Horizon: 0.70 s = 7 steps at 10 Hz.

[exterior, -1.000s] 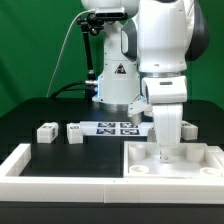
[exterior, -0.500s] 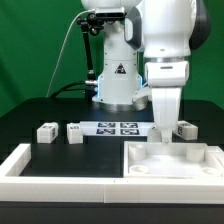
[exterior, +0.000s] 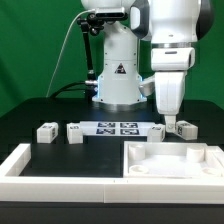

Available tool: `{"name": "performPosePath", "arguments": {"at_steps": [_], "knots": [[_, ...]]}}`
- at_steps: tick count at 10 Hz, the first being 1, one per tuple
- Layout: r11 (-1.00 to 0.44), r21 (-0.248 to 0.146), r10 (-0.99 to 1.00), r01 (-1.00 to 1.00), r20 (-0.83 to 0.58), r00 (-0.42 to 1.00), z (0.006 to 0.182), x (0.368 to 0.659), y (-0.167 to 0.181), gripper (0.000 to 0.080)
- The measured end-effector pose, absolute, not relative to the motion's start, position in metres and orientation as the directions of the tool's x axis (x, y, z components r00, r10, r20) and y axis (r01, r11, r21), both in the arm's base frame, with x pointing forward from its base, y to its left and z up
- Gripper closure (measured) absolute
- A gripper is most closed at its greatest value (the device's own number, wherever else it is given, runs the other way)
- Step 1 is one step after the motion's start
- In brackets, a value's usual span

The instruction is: Assemble one leg

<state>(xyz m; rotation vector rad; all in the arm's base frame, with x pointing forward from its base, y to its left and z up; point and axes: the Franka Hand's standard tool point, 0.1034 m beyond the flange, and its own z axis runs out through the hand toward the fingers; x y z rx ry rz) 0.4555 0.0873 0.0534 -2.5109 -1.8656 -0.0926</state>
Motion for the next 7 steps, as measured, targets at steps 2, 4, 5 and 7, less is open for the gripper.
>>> {"name": "performPosePath", "arguments": {"at_steps": [2,4,5,7], "knots": [[-0.457,0.014,0.888,0.889,0.059,0.456,0.053,0.455,0.088,0.015],[-0.697,-0.005,0.714,0.717,0.085,0.695,0.049,0.445,0.088,0.015],[-0.779,-0.024,0.623,0.626,0.079,0.778,0.047,0.438,0.091,0.015],[-0.907,-0.049,0.414,0.418,0.072,0.907,0.047,0.431,0.11,0.015]]}}
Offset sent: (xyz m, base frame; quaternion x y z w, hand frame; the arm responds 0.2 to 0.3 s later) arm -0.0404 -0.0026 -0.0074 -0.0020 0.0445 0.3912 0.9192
